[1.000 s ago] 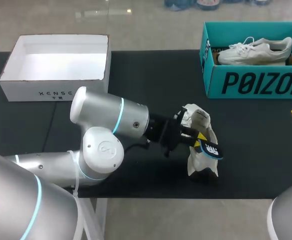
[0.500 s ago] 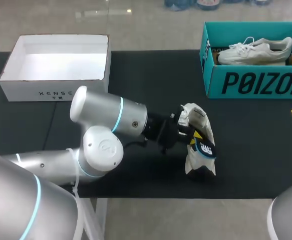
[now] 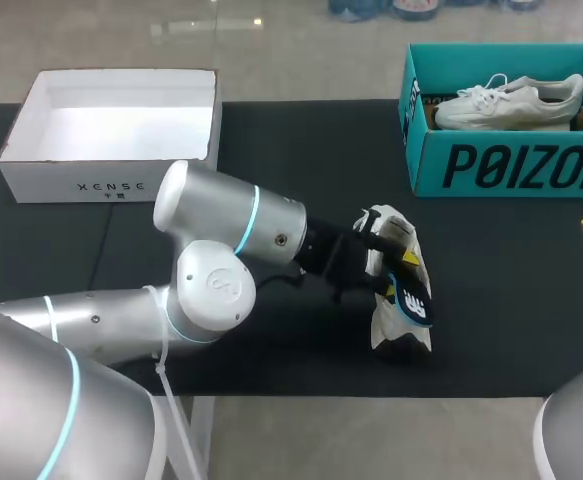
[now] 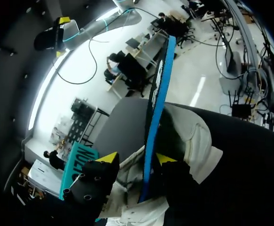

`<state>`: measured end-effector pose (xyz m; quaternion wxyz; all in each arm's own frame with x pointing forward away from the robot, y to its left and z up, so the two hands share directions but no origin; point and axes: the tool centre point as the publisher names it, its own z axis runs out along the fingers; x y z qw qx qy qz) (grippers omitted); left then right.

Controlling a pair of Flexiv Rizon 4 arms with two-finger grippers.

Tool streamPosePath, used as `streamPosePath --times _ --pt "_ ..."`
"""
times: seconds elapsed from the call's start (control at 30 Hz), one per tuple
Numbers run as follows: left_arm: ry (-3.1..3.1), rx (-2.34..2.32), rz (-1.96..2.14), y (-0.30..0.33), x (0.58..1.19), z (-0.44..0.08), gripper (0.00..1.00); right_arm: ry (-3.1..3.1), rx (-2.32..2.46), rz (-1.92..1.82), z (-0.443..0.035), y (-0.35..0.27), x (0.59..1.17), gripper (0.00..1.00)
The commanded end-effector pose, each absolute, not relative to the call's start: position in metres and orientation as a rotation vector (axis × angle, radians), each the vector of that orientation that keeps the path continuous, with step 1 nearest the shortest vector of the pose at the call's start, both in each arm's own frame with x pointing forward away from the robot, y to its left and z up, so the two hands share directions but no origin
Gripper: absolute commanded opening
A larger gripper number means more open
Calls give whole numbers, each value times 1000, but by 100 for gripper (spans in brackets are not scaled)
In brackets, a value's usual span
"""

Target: Take the shoe out of the shoebox, open the shoe tongue, remove and reinsert the insole, then place the shoe into the shoebox

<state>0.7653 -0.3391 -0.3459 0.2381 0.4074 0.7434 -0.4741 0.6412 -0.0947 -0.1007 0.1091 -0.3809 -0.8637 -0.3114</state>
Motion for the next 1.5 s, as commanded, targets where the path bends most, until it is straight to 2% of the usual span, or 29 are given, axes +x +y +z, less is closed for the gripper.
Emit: streamPosePath --times 0.03,0.2,0.23,0.3,0.47,0.73,0.97,1.13,1.23,1.3,1.33,1.5 --pt "2035 1101 -1295 -333 756 -345 76 -2538 -1119 -909 -100 -95 643 100" --pt "2027 1082 -1302 -330 751 -340 73 -2538 -1119 -909 -100 -95 643 100" --pt "2022 1075 -1304 -330 751 -339 71 -2538 -1119 -909 -100 -95 643 100" --pt "2020 1074 -1306 -330 751 -338 57 -2538 -1119 -909 -100 -95 643 100" --pt "2008 1073 -1322 -333 746 -334 42 -2538 -1119 -909 -100 -95 643 100" --pt "1997 1095 -1336 -334 739 -328 47 -2538 -1119 -909 -100 -95 643 100" --pt "2000 1084 -1321 -318 741 -326 45 -2538 -1119 -909 -100 -95 643 100" --pt "2007 1077 -1314 -312 741 -326 39 -2538 -1119 -909 -100 -95 643 100" --pt "2007 1079 -1313 -311 740 -326 27 -2538 -1119 -909 -100 -95 643 100" --pt "2006 1083 -1316 -313 739 -327 3 -2538 -1119 -909 -100 -95 643 100" --pt "2004 1087 -1319 -314 739 -328 0 -2538 -1119 -909 -100 -95 643 100" --pt "2002 1104 -1341 -322 737 -330 0 -2538 -1119 -909 -100 -95 643 100"
